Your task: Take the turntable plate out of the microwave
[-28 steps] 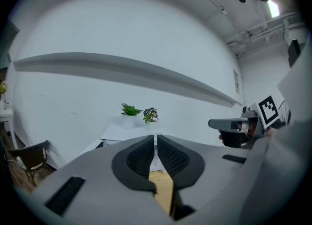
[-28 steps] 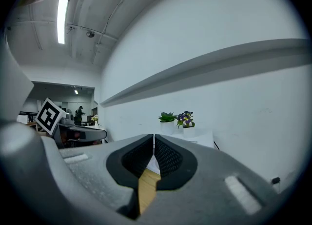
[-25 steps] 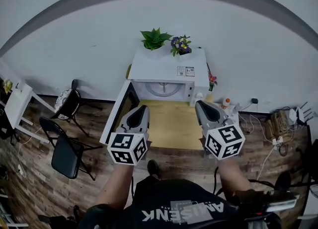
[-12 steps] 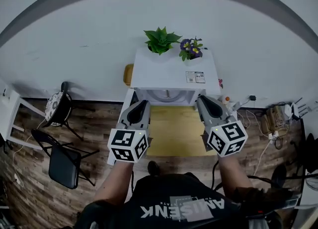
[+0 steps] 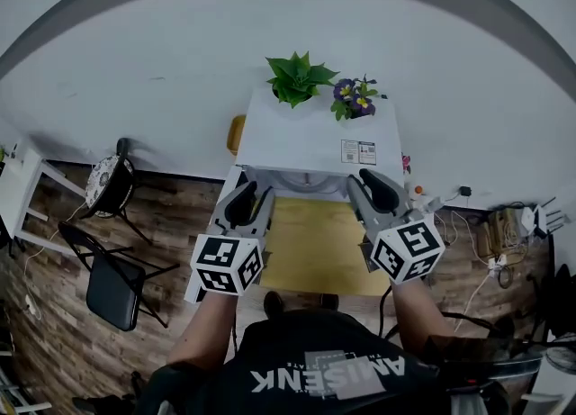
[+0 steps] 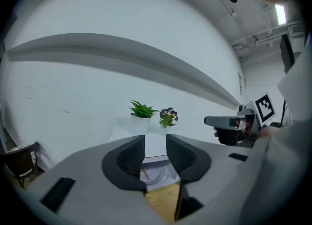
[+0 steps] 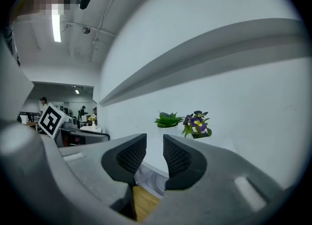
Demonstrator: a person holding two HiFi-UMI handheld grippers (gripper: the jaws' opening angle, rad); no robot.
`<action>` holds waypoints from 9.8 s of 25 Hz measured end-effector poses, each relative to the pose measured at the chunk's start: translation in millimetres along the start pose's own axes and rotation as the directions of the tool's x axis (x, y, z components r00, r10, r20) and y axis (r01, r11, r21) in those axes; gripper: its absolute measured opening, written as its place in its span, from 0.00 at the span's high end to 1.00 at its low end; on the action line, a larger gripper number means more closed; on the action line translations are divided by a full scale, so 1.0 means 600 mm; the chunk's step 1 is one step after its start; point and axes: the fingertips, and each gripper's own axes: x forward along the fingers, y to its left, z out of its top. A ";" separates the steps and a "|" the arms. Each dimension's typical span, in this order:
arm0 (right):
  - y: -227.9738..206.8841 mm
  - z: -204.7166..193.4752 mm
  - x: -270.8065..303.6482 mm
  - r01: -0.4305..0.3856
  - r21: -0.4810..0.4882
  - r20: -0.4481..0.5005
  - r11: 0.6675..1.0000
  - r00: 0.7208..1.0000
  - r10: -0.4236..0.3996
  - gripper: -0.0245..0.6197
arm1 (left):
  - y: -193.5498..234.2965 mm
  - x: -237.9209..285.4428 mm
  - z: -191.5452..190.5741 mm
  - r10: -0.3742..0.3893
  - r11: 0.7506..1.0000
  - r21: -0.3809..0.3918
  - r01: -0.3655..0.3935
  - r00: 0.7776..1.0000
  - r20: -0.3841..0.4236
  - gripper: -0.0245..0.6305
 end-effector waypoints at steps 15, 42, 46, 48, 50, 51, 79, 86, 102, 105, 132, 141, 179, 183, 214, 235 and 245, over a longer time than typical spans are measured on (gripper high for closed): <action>-0.057 -0.116 0.031 -0.055 0.317 -0.092 0.947 0.992 0.088 0.58 | -0.005 0.060 -0.119 0.091 0.967 -0.232 -0.105 0.993 -0.071 0.67; -0.128 -0.496 0.157 0.372 0.743 -0.376 0.556 0.920 -0.112 0.48 | 0.090 0.227 -0.403 -0.025 0.742 -0.649 -0.169 0.960 -0.279 0.52; -0.138 -0.515 0.181 0.401 0.773 -0.392 0.492 0.911 -0.126 0.45 | 0.114 0.252 -0.430 0.003 0.685 -0.691 -0.232 0.949 -0.316 0.52; -0.149 -0.527 0.193 0.424 0.782 -0.407 0.456 0.902 -0.141 0.45 | 0.128 0.265 -0.437 0.021 0.658 -0.709 -0.252 0.948 -0.318 0.51; -0.158 -0.538 0.202 0.446 0.794 -0.420 0.413 0.894 -0.158 0.45 | 0.138 0.272 -0.444 0.032 0.635 -0.725 -0.268 0.946 -0.322 0.51; -0.161 -0.542 0.206 0.452 0.800 -0.422 0.394 0.891 -0.166 0.45 | 0.142 0.275 -0.449 0.035 0.623 -0.731 -0.277 0.944 -0.328 0.50; -0.158 -0.589 0.229 0.521 0.801 -0.499 0.295 0.853 -0.151 0.45 | 0.154 0.304 -0.507 0.024 0.613 -0.702 -0.362 0.897 -0.441 0.48; -0.138 -0.585 0.224 0.499 0.809 -0.483 0.311 0.865 -0.134 0.53 | 0.150 0.283 -0.514 0.004 0.604 -0.711 -0.359 0.894 -0.448 0.49; -0.094 -0.605 0.162 0.467 0.801 -0.485 0.374 0.873 -0.050 0.53 | 0.088 0.235 -0.506 -0.078 0.615 -0.749 -0.246 0.927 -0.368 0.86; -0.104 -0.589 0.170 0.411 0.815 -0.424 0.408 0.903 -0.061 0.53 | 0.086 0.225 -0.508 -0.087 0.602 -0.760 -0.244 0.926 -0.366 0.87; -0.056 -0.585 0.121 0.189 0.910 -0.214 0.370 0.976 0.028 0.82 | 0.099 0.213 -0.518 -0.150 0.570 -0.811 -0.128 0.955 -0.256 0.73; -0.033 -0.588 0.085 0.178 0.900 -0.211 0.397 0.976 0.042 0.82 | 0.076 0.175 -0.526 -0.173 0.566 -0.819 -0.095 0.958 -0.230 0.77; 0.034 -0.420 -0.041 -0.069 0.829 -0.044 0.555 0.981 0.188 0.80 | -0.050 0.009 -0.378 -0.188 0.644 -0.759 0.097 0.982 -0.034 0.81; 0.036 -0.390 -0.077 -0.124 0.815 -0.029 0.566 0.967 0.254 0.80 | -0.091 -0.018 -0.354 -0.140 0.653 -0.751 0.097 0.990 0.006 0.82; 0.149 -0.112 -0.196 -0.360 0.750 0.142 0.555 0.907 0.397 0.80 | -0.211 -0.205 -0.107 -0.134 0.575 -0.788 0.218 0.976 0.172 0.85; 0.184 -0.070 -0.219 -0.367 0.740 0.173 0.564 0.914 0.367 0.80 | -0.233 -0.230 -0.068 -0.217 0.519 -0.791 0.326 0.944 0.247 0.85; 0.175 -0.095 -0.212 -0.312 0.732 0.114 0.606 0.933 0.342 0.80 | -0.229 -0.229 -0.075 -0.220 0.510 -0.797 0.323 0.945 0.243 0.84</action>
